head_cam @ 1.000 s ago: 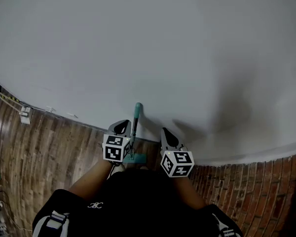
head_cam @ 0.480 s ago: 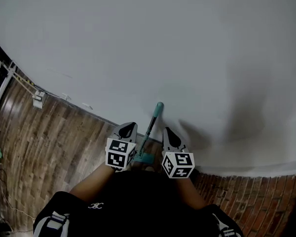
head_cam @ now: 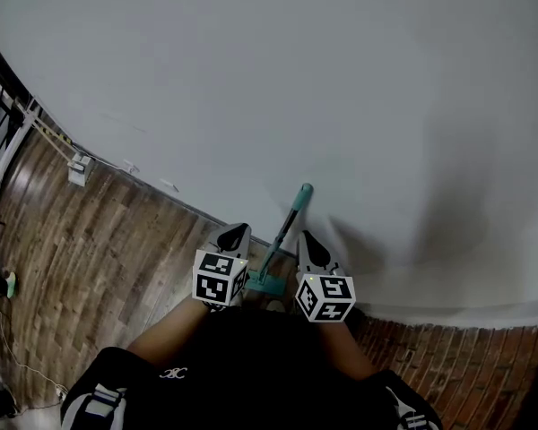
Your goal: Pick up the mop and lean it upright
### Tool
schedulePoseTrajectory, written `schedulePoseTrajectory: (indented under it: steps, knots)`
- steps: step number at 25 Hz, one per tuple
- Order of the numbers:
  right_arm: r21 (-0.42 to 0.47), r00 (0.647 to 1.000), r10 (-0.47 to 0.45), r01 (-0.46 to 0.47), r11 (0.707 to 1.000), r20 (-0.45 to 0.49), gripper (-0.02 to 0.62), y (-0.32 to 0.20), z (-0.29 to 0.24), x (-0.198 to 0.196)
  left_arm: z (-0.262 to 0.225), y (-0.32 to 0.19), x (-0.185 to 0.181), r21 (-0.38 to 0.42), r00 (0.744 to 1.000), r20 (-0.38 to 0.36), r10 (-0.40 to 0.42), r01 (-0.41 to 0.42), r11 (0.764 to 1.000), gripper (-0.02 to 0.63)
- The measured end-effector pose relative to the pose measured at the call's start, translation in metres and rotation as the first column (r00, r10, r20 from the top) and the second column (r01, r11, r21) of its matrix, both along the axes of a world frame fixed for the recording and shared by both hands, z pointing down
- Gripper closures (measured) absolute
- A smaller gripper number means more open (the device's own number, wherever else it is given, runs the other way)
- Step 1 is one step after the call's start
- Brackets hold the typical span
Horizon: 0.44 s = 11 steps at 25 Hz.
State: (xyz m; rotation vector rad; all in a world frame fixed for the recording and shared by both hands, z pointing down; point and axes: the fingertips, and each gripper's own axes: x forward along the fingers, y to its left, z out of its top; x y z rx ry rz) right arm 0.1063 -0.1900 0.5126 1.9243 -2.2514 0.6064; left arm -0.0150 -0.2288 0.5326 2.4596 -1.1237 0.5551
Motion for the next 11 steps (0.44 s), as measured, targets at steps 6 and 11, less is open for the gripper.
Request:
schedulePoseTrajectory:
  steps: [6, 11]
  knots:
    - [0.004, 0.999, -0.032, 0.032, 0.999, -0.007, 0.583, -0.003, -0.003, -0.012, -0.001, -0.003, -0.014, 0.004, 0.999, -0.003, -0.036, 0.036, 0.999, 0.607]
    - [0.000, 0.999, -0.040, 0.040, 0.999, -0.007, 0.583, -0.003, -0.002, -0.018, -0.003, -0.006, -0.021, 0.003, 0.999, -0.003, -0.047, 0.047, 0.999, 0.607]
